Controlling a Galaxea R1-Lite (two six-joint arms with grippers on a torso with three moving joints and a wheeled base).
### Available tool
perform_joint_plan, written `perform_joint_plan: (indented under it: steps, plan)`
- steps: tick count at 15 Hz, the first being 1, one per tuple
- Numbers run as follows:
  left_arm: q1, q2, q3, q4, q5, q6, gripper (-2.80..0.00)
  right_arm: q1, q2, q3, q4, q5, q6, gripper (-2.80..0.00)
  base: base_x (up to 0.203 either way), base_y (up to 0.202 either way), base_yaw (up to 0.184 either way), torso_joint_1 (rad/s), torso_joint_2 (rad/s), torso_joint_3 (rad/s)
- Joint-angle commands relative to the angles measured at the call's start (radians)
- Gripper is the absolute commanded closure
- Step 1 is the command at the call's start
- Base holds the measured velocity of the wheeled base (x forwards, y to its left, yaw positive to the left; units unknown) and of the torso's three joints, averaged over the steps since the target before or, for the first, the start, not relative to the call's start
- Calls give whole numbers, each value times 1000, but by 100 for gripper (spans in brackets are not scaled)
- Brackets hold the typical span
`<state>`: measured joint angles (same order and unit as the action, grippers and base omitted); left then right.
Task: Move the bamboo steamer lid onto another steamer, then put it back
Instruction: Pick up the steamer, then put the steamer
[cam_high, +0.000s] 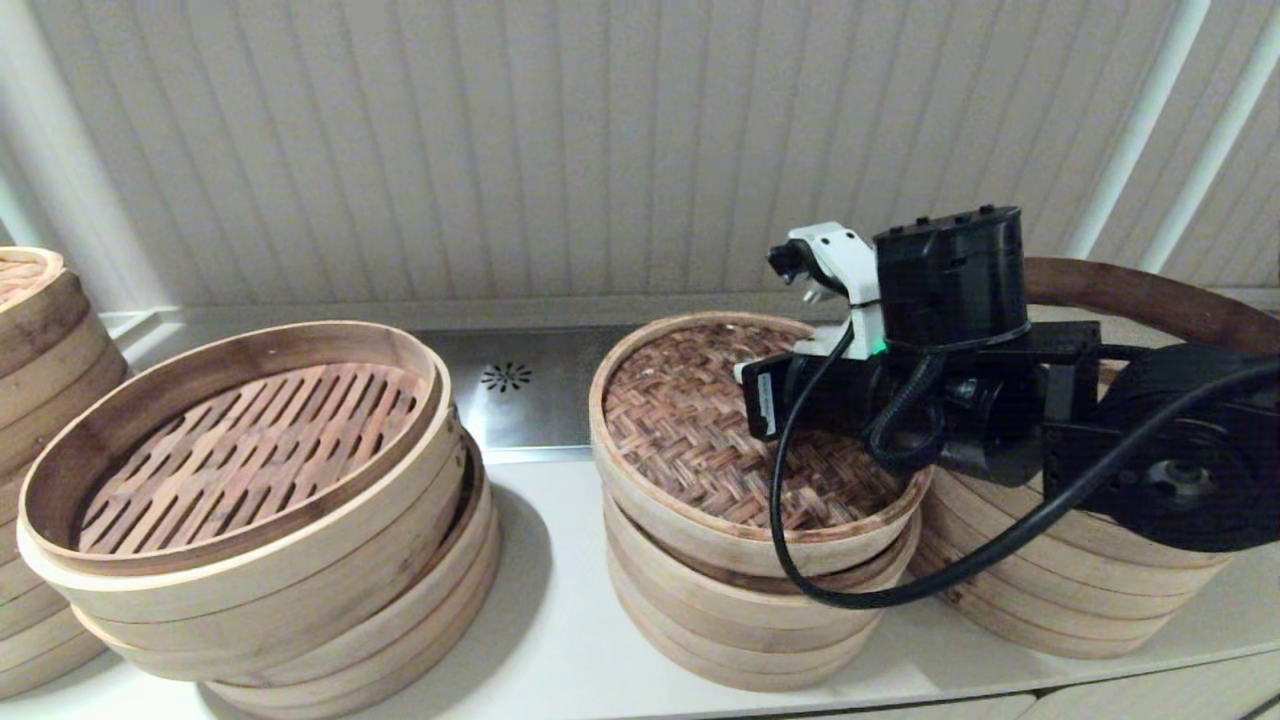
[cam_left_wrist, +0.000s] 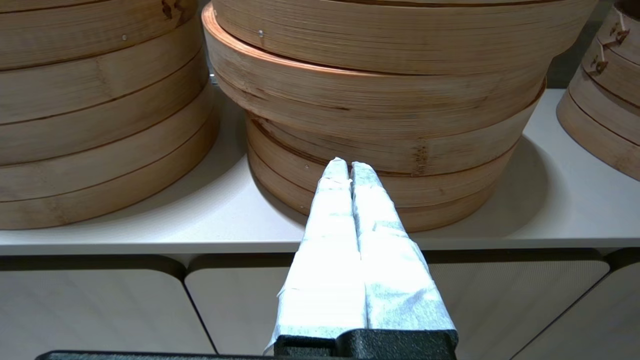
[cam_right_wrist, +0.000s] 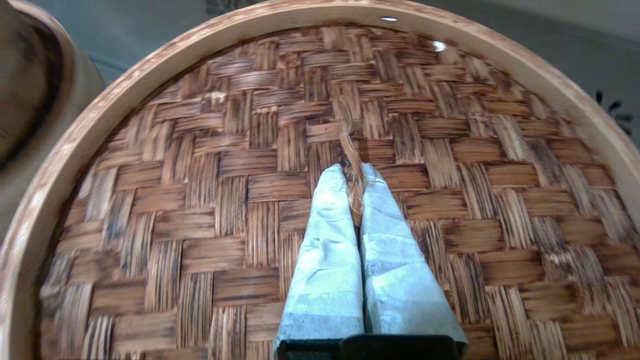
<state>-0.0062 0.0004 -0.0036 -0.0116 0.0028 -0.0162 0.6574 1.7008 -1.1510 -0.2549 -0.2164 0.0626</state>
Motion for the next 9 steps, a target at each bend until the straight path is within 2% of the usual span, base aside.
perform_joint_plan:
  steps: [1, 9]
  plan:
    - [0, 0, 0, -1, 0, -1, 0, 9, -30, -8, -1, -1, 0, 0, 0, 0, 0, 0, 0, 0]
    - [0, 1, 0, 0, 0, -1, 0, 27, -172, -27, 9, -7, -15, 0, 0, 0, 0, 0, 0, 0]
